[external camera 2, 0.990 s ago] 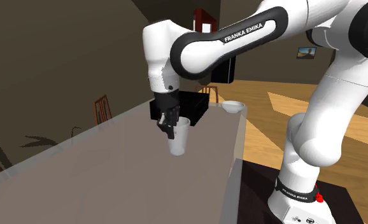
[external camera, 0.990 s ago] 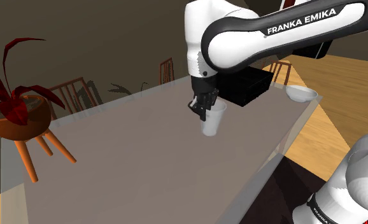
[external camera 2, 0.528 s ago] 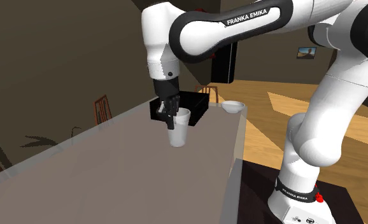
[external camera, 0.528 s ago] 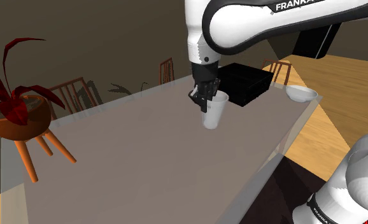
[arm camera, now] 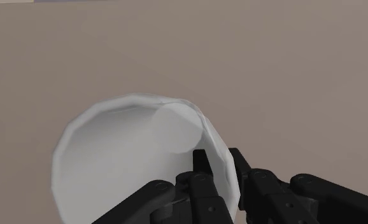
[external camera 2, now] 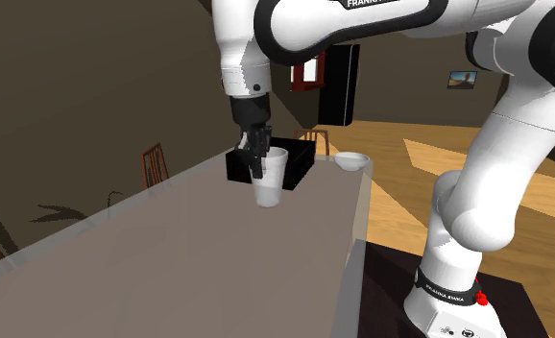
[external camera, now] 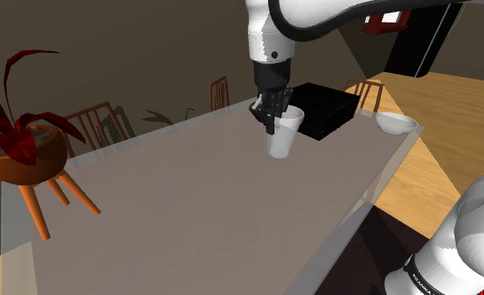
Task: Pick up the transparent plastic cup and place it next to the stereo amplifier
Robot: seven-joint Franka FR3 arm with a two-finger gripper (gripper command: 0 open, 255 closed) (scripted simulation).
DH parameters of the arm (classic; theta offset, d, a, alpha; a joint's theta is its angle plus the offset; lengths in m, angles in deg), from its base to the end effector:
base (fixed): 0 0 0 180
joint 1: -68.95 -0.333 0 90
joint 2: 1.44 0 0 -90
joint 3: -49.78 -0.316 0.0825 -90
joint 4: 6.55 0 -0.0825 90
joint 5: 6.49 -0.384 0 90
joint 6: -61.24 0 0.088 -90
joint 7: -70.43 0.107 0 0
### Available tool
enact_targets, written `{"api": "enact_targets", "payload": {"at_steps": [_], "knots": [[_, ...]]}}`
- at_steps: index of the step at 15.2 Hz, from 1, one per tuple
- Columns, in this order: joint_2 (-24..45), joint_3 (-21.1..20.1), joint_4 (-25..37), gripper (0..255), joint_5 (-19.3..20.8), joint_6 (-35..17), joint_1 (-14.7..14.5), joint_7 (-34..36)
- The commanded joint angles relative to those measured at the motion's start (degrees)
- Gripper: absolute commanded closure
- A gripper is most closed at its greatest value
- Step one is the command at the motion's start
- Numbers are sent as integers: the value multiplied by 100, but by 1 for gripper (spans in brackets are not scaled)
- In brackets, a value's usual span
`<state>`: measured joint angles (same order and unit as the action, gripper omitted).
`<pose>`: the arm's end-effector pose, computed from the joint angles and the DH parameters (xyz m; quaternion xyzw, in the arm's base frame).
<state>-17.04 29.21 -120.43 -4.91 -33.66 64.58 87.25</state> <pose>0.4223 0.2113 0.5653 0.9953 0.0645 -0.0140 0.0703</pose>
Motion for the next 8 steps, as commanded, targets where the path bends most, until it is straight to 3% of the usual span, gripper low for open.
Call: {"api": "enact_targets", "payload": {"at_steps": [1,8], "knots": [[38,-4,217,255,12,182,5,-1],[-313,593,-149,255,136,90,300,-881]]}}
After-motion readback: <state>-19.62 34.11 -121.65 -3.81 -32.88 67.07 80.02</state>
